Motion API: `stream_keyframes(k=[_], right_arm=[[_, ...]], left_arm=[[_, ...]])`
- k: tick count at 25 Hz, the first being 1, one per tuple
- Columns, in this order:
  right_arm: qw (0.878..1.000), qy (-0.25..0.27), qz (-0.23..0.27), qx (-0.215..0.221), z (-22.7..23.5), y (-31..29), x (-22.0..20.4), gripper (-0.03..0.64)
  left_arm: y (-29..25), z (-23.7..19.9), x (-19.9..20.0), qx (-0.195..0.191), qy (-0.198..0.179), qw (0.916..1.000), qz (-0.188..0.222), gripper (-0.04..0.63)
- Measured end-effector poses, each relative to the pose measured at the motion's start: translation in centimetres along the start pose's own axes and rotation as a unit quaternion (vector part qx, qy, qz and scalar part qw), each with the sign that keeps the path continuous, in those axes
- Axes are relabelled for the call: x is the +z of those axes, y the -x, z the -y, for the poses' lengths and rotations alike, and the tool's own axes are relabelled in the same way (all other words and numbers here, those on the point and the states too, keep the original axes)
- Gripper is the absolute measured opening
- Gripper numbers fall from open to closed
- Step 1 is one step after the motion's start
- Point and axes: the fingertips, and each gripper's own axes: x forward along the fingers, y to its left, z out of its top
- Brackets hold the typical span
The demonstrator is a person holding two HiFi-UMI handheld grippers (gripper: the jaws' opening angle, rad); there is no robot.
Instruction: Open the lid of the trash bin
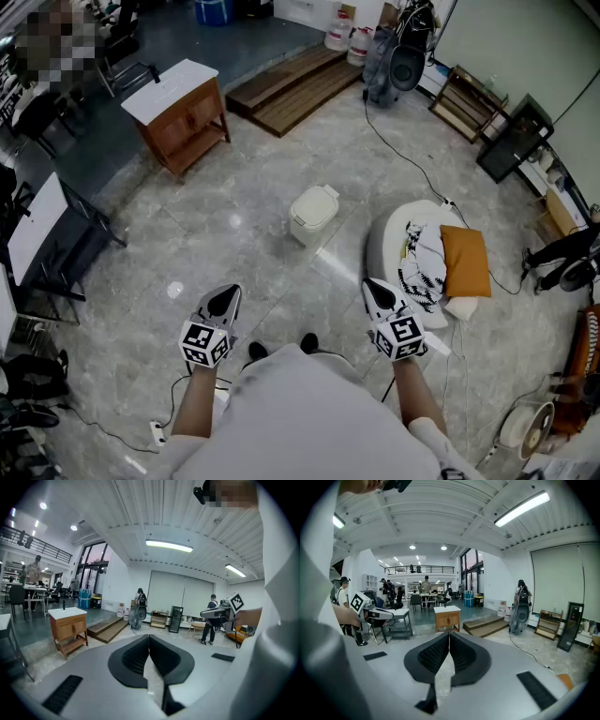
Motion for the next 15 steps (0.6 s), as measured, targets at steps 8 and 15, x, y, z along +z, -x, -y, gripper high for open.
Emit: stream_keyframes(k=[8,15], right_arm=[[1.000,0.003,0.001,0.004,0.6,-0.3,0.2,0.031],[1.000,0.002,0.003,0.009,1.5,-0.7,0.4,0.031]], left_arm=[[-0.5,0.1,0.1,0.004,0.001,1.0000,0.002,0.018],[-1.0,0.3,0.3,0.011,0.001,0.9999,0.002,0.018]])
